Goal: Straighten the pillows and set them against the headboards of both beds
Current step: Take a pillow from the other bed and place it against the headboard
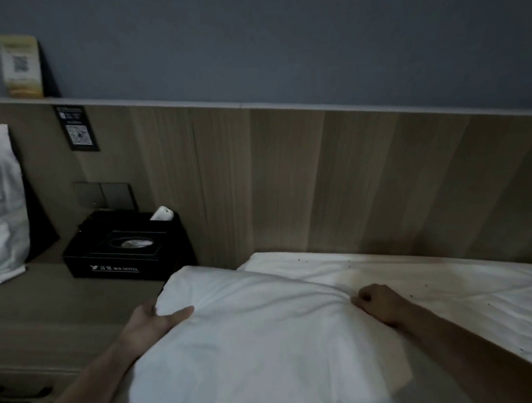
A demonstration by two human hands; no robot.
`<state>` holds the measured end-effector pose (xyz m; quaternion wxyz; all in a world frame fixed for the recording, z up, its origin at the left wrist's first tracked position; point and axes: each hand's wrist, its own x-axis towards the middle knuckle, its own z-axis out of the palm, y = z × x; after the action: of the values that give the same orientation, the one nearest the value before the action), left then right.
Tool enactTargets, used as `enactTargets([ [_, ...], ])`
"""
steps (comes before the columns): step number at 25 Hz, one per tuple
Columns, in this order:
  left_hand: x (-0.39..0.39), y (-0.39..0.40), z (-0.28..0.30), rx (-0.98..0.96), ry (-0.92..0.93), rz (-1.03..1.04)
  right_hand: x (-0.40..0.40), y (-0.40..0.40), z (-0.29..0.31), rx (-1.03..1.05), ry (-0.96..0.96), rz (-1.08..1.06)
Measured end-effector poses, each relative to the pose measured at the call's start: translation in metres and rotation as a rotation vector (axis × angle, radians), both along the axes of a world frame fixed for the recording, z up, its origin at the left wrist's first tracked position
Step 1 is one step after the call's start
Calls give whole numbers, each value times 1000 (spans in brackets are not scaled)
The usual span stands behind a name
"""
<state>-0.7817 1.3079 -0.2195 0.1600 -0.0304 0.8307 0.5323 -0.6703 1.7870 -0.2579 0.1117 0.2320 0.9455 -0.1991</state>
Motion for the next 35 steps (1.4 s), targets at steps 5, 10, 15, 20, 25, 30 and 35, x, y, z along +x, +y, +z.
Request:
enactTargets([
  [5,-9,12,21,239,275,18,18,8,77,-86,693,-153],
  [10,-35,50,72,390,426,36,30,-6,185,82,1166,-67],
  [15,-49,57,65,368,285,-47,33,10,164,208,1040,-36],
  [20,-48,42,48,298,199,11,28,0,135,255,995,76],
  [25,-72,63,96,214,549,27,24,7,135,256,1001,137],
  [30,-101,89,130,-368,624,-186,25,13,138,264,984,110],
  [35,-120,86,127,-525,572,-248,25,62,148,312,1066,-46],
])
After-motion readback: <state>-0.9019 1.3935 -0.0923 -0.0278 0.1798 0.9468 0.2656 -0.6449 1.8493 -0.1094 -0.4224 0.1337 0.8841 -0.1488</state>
